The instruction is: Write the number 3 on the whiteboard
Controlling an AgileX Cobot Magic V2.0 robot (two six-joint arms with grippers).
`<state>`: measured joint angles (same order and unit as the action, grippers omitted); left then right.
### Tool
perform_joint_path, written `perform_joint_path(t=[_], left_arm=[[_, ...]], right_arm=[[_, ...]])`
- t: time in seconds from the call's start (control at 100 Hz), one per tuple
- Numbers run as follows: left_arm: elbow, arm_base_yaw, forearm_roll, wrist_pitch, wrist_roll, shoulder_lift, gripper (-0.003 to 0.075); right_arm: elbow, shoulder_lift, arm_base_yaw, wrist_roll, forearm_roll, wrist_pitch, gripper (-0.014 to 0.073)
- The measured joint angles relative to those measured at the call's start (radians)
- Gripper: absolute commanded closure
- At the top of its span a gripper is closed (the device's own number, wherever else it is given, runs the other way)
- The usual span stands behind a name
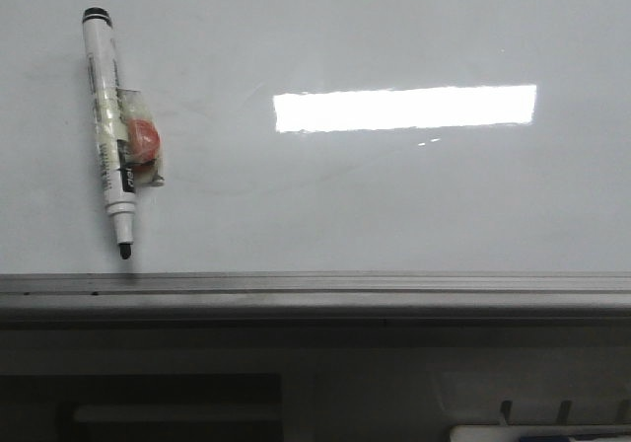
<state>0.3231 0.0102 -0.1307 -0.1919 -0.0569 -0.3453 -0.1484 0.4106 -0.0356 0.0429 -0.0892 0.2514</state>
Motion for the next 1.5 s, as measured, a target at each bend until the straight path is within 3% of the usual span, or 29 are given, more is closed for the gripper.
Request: perform_joint_path(t=[0.13, 0.23, 0.43, 0.55, 0.76, 1.03, 1.5], left_arm=[[0.0, 0.031, 0.03, 0.054, 0.001, -0.032, 0.0256], [0.0, 0.11, 0.038, 0.074, 0.002, -0.069, 0.0257], [0.0, 0.414, 0.089, 0.23, 0.002, -0.191, 0.026], [0.0, 0.6, 0.261, 0.287, 0.002, -0.273, 0.026], [0.0, 0.789, 0.418, 0.371, 0.002, -0.413, 0.026], [0.0, 0.851, 0.551, 0.387, 0.001, -0.577, 0.026], [0.0, 0.864, 0.573, 0.452, 0.001, -0.711, 0.026]], right_arm=[[0.0, 0.012, 0.0, 0.0, -0.002, -0.014, 0.0655], [-0.002, 0.014, 0.0, 0.0, -0.002, -0.032, 0.0655], [-0.037, 0.014, 0.0, 0.0, -0.002, -0.008, 0.0655], [-0.069, 0.014, 0.0, 0.0, -0.002, 0.044, 0.0655], [-0.081, 0.014, 0.0, 0.0, -0.002, 0.069, 0.0655], [-0.081, 0.014, 0.0, 0.0, -0.002, 0.073, 0.0655], [-0.081, 0.014, 0.0, 0.0, -0.002, 0.073, 0.0655]])
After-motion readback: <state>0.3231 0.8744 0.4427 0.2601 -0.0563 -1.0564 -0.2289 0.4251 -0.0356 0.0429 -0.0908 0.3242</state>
